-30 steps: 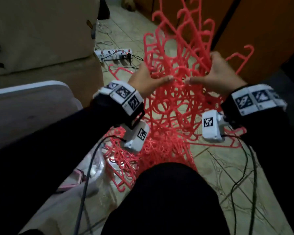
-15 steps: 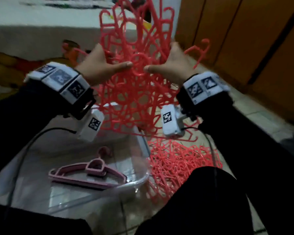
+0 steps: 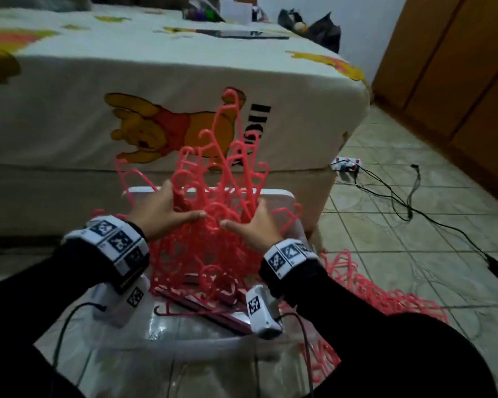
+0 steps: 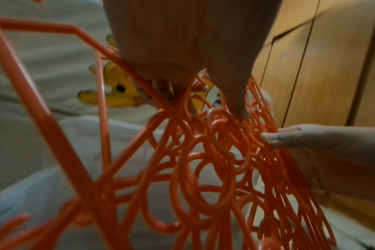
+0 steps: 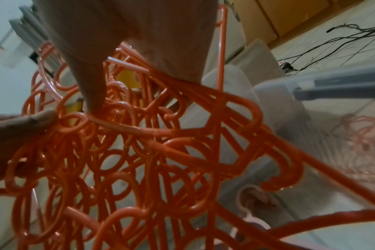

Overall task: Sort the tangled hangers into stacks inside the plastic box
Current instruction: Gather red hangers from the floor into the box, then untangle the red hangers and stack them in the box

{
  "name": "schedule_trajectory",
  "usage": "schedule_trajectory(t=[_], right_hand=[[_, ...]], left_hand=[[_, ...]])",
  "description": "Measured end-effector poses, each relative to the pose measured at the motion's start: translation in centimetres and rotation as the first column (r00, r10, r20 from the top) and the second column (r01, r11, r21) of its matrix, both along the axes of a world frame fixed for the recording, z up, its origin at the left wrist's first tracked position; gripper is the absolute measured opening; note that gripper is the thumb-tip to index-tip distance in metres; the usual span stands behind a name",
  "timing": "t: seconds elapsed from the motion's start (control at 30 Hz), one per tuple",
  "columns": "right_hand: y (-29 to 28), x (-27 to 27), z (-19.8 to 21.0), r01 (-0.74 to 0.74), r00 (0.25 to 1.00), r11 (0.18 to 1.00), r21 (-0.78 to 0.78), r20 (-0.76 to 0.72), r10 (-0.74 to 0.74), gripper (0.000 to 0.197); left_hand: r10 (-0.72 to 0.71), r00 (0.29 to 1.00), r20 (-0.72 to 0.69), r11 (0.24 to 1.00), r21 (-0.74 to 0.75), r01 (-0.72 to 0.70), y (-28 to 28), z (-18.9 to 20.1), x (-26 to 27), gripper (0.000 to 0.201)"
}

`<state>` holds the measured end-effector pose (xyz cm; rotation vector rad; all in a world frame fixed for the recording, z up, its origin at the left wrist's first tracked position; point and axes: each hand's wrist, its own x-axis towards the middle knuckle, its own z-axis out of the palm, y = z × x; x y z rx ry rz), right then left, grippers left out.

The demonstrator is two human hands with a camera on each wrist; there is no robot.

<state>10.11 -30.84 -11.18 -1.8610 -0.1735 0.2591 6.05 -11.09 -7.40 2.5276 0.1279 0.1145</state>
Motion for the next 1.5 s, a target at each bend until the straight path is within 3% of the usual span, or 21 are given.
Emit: schedule_trajectory(t=[0.23, 0.33, 0.47, 0.57, 0.63, 0.7, 0.8, 0.87, 0.97, 1.07, 1.2, 1.37, 1.5], right_hand=[[-0.3, -0.2, -5.6, -0.067, 0.987, 0.989, -0.135, -0.153, 0.046, 0.068], [-0.7, -0.1, -7.0, -0.220, 0.952, 0.946, -0.238, -0.265, 0.155, 0.071], [-0.6, -0.4, -8.4, -0.431, 0.879, 0.831, -0.352, -0.373, 0.298, 0.055], [-1.1, -0.5, -9.4, -0.522, 0.846, 0.658, -0.542, -0.429, 0.318, 0.046], [-1.6, -0.2, -9.7, -0.521, 0.850, 0.575, -0.631, -0.444, 0.283, 0.050], [-1.9, -0.1, -9.8, -0.498, 0.865, 0.567, -0.656, -0.417, 0.278, 0.050], [-2.2, -0.2, -9.4, -0.421, 0.902, 0.498, -0.758, -0.292, 0.317, 0.042], [-2.3, 0.0, -8.6, -0.415, 0.891, 0.421, -0.807, -0.267, 0.367, 0.038], [-2.2, 0.6, -6.7, -0.423, 0.864, 0.367, -0.828, -0.246, 0.440, 0.036], [-2.5, 1.3, -4.7, -0.414, 0.859, 0.380, -0.827, -0.217, 0.463, 0.033], [-3.7, 2.3, -3.4, -0.352, 0.887, 0.468, -0.811, -0.129, 0.443, 0.026], [-3.6, 2.8, -2.6, -0.310, 0.900, 0.567, -0.763, -0.044, 0.434, 0.028], [-2.4, 1.9, -2.2, -0.356, 0.879, 0.622, -0.698, -0.023, 0.477, 0.031]], left_hand=[[-0.098, 0.962, -0.257, 0.995, -0.003, 0.101, 0.9, -5.5, -0.3, 0.070], [-0.125, 0.918, -0.378, 0.984, 0.070, 0.163, 1.0, -7.0, -0.6, 0.081], [-0.130, 0.854, -0.504, 0.953, 0.175, 0.249, 1.2, -8.1, -1.0, 0.070], [-0.142, 0.830, -0.539, 0.926, 0.223, 0.303, 1.2, -8.6, -1.0, 0.058], [-0.160, 0.816, -0.556, 0.913, 0.231, 0.336, 1.2, -8.8, -1.1, 0.058], [-0.199, 0.806, -0.557, 0.902, 0.218, 0.372, 1.3, -8.7, -1.1, 0.055], [-0.222, 0.809, -0.544, 0.885, 0.235, 0.401, 1.4, -8.4, -0.9, 0.034], [-0.199, 0.824, -0.531, 0.873, 0.287, 0.395, 1.4, -8.2, -0.7, 0.026], [-0.185, 0.832, -0.522, 0.854, 0.334, 0.399, 1.5, -7.8, -0.2, 0.026], [-0.177, 0.864, -0.471, 0.856, 0.360, 0.371, 1.6, -7.0, 0.3, 0.021], [-0.214, 0.919, -0.333, 0.857, 0.387, 0.340, 1.5, -5.8, 0.9, 0.014], [-0.330, 0.938, -0.107, 0.875, 0.339, 0.346, 1.2, -3.9, 1.3, 0.018], [-0.345, 0.938, 0.033, 0.919, 0.214, 0.331, 1.5, -2.8, 1.9, 0.024]])
